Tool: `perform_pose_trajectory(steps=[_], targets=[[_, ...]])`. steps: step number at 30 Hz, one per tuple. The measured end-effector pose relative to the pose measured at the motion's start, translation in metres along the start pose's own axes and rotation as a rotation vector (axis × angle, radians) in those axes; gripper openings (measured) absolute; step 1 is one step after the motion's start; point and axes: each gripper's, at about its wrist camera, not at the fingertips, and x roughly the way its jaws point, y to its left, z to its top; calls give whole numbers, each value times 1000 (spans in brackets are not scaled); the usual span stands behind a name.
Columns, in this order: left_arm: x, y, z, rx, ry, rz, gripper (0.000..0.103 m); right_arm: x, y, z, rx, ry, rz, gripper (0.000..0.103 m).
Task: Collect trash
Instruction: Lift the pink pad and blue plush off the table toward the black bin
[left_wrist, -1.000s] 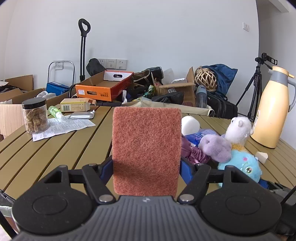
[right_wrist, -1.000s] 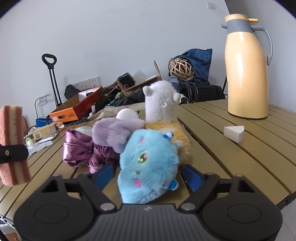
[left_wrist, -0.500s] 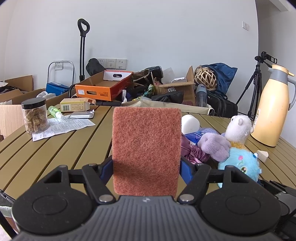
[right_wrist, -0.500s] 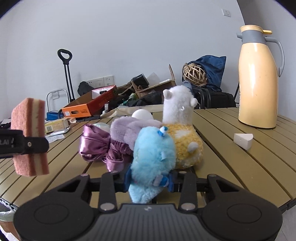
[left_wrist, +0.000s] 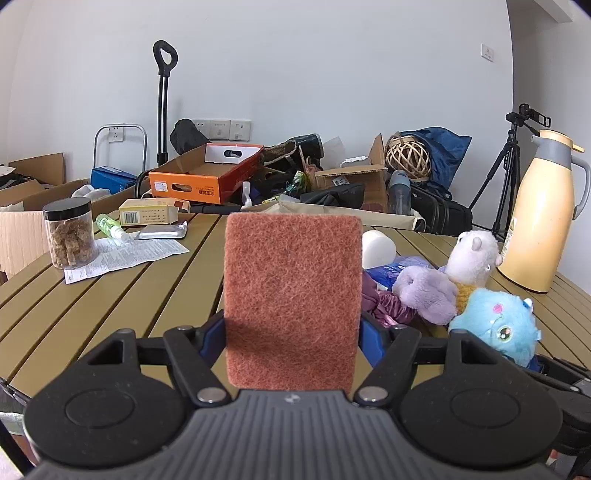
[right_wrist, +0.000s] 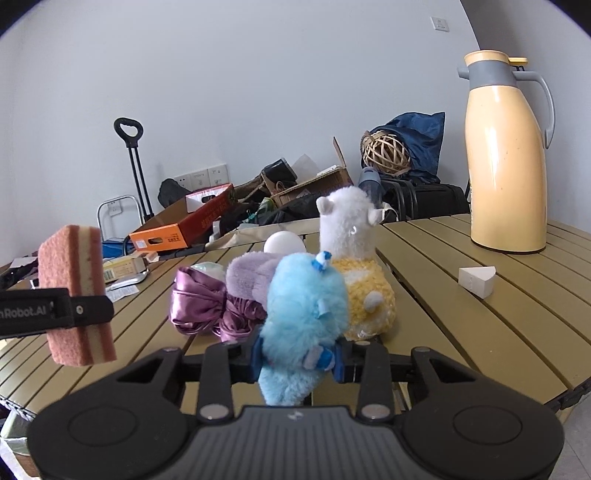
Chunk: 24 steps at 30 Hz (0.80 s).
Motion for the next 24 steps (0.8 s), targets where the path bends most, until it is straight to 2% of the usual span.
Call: perform_pose_trajectory(steps=[12, 24], targets=[[-10, -8, -2, 23, -13, -29, 72, -37, -6, 7, -39, -34, 35, 34], [-29, -28, -13, 92, -31, -95, 72, -75, -15, 6, -77, -42, 65, 34]])
